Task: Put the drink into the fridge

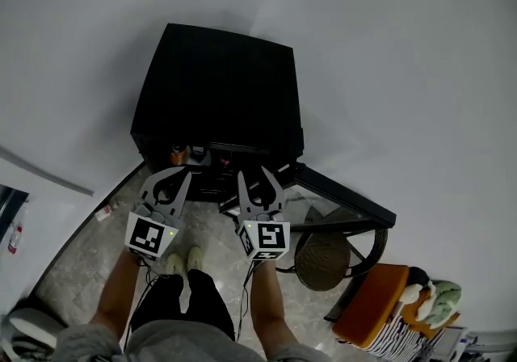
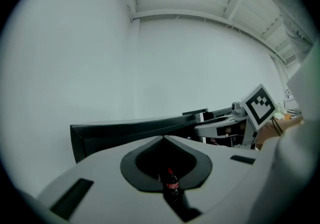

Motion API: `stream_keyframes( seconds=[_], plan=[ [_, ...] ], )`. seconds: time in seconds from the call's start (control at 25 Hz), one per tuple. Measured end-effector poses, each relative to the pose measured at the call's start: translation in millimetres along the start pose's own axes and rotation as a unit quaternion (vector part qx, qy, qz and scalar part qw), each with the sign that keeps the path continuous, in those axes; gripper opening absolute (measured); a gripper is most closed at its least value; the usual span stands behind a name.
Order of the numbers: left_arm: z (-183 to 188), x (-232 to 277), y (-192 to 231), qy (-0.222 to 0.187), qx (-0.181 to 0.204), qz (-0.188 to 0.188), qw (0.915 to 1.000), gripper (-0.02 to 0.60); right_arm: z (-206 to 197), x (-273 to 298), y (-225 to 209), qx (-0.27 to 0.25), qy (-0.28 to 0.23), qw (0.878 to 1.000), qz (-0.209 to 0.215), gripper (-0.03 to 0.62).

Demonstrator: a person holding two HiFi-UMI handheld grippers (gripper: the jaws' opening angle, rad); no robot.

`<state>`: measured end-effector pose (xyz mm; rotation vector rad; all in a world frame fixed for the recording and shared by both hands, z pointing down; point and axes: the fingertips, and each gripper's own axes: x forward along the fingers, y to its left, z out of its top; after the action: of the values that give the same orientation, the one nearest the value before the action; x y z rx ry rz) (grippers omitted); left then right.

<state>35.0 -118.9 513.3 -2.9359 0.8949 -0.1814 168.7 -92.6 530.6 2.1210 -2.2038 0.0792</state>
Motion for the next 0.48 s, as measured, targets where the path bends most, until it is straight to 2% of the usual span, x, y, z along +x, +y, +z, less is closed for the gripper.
stream_keyframes(
  seconds=[0.48],
  plan=[
    [72, -34, 0, -0.013, -0.001, -0.011, 0.9999, 0.005, 82, -34, 40, 0.003, -0.016, 1.0, 0.011, 0.067]
  ],
)
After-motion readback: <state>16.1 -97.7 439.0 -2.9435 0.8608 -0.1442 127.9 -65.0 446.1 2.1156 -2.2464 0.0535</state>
